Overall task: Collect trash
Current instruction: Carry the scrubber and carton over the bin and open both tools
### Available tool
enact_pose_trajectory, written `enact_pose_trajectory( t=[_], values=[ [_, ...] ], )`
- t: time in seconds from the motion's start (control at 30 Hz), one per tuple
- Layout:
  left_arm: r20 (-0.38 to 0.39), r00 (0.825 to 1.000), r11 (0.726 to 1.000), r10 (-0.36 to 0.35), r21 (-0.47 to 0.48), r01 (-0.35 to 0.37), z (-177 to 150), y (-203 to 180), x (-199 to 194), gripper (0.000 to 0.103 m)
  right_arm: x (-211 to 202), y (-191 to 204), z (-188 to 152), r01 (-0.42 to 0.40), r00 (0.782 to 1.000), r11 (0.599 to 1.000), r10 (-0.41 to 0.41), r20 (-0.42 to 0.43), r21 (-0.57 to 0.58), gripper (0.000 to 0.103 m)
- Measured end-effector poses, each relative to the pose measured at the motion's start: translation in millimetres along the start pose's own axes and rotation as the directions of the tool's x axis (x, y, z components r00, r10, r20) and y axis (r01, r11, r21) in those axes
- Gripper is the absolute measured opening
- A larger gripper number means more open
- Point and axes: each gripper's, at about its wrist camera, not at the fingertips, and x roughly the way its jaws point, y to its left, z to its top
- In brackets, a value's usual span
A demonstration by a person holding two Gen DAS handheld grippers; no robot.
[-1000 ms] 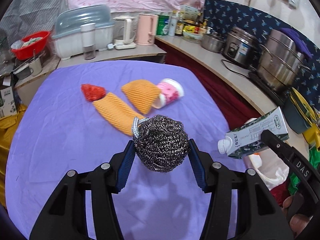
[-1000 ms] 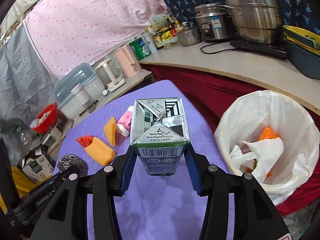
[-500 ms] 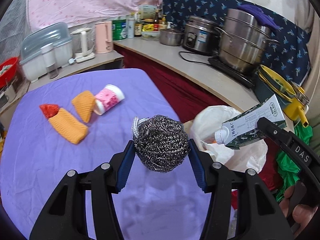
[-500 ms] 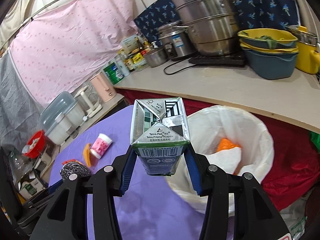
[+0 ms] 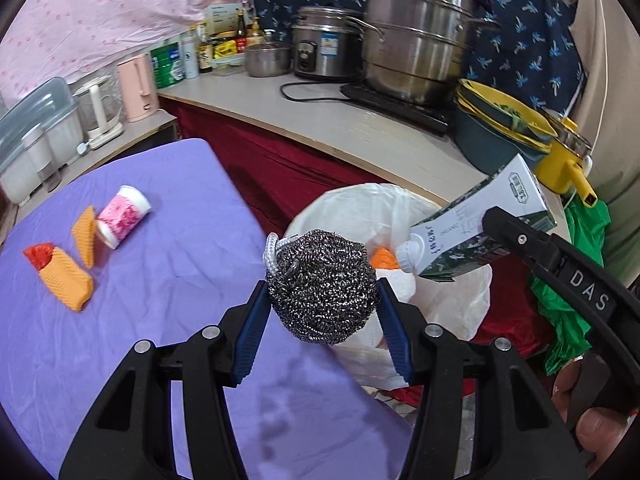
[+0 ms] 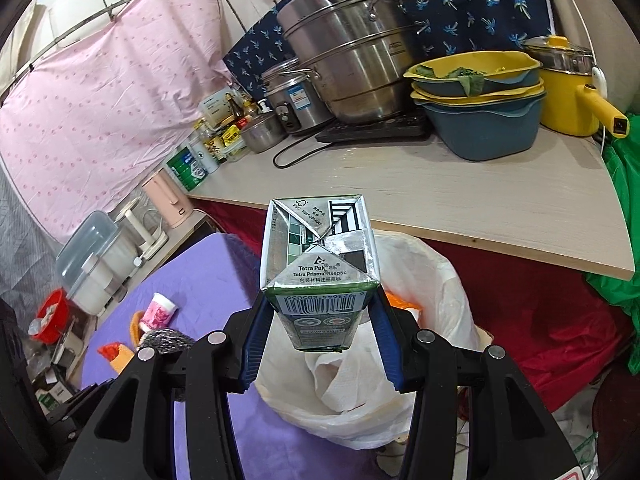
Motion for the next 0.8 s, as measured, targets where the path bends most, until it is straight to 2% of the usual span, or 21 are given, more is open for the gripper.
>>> enact_pose_trajectory(
  t=[0.23,0.8],
  values=[
    [-0.031,1.0,1.0,-0.002,0.031,0.003,2.2,-19.7,20.7,0.051,8.4,-13.4,2.9,0.008,1.0,1.0,-0.008,-0.003,0.021,0.046],
    [-0.077,0.997,0.998,-0.002,0.061,0.007,4.4,-37.4,47.7,0.054,30.2,-24.4,8.2,0.034,0.999,0.999,-0.033,-0.031,0.023,0.048]
  ],
)
